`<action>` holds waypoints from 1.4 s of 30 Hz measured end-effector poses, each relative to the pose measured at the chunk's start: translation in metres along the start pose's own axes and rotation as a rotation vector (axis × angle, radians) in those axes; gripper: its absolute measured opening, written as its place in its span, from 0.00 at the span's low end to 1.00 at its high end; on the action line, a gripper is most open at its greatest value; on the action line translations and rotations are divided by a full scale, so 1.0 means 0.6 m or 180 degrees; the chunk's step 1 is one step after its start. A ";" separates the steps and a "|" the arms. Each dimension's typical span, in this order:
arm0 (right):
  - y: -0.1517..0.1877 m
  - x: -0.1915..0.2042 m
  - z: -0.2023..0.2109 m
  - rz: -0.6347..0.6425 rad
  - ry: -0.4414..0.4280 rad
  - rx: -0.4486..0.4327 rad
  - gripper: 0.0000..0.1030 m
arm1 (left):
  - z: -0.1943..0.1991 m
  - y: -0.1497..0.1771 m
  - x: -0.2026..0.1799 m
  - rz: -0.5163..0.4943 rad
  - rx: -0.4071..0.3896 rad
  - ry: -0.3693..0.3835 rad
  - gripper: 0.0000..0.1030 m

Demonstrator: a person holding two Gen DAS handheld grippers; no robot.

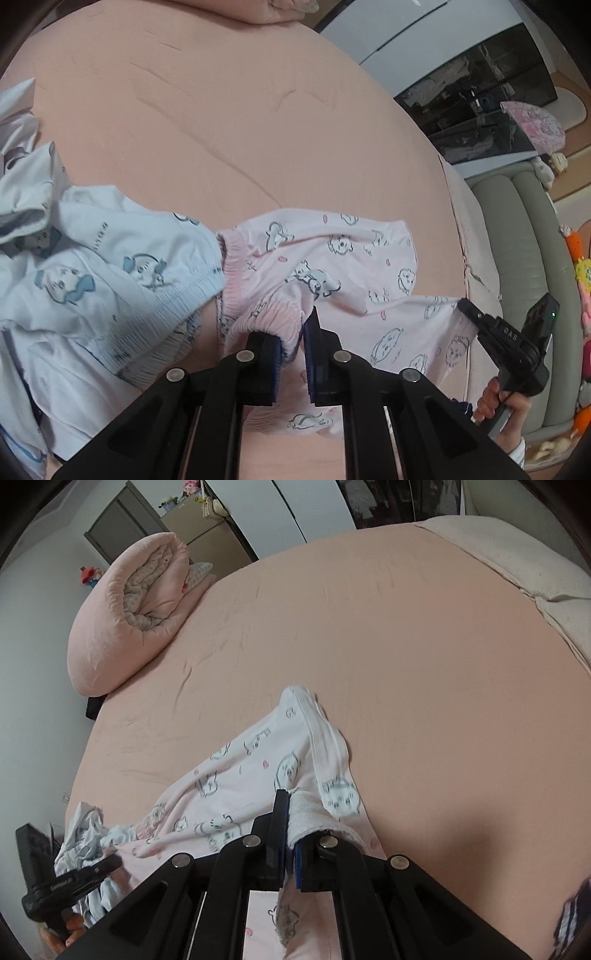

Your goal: Fold clothes

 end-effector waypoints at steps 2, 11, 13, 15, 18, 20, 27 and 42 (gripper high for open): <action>-0.014 0.008 -0.009 0.0059 0.0003 -0.0006 0.00 | -0.003 -0.010 0.008 0.0074 -0.0031 -0.0026 0.09; -0.087 0.093 -0.051 0.0527 -0.0014 -0.0086 0.00 | -0.016 -0.047 0.046 0.0459 -0.0127 -0.0116 0.08; -0.099 0.100 -0.061 0.0517 0.0025 -0.0084 0.00 | -0.014 -0.052 0.050 0.0481 -0.0147 -0.0140 0.08; -0.110 0.106 -0.070 0.0499 0.0062 -0.0095 0.00 | -0.013 -0.058 0.056 0.0543 -0.0188 -0.0147 0.08; -0.115 0.107 -0.085 0.0502 0.0108 -0.0038 0.00 | -0.016 -0.065 0.064 0.0638 -0.0217 -0.0155 0.08; -0.111 0.106 -0.097 0.0515 0.0136 0.0046 0.00 | -0.022 -0.067 0.068 0.0695 -0.0206 -0.0157 0.08; -0.098 0.102 -0.135 0.0559 0.0237 0.0338 0.78 | -0.040 -0.054 0.069 0.1015 0.0143 -0.0027 0.21; -0.094 0.075 -0.138 -0.0487 -0.0375 0.0998 0.79 | 0.008 -0.081 0.022 0.1054 0.0004 0.0227 1.00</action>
Point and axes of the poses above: each gripper's, at about its wrist camera, not at the fingertips, and z roughly against the way its jaws point, x to its left, y to its underside, the point moved 10 cm from there along -z, roughly the way its jaws point, and after that the axes turned 4 degrees about -x, right-handed, at the moved point
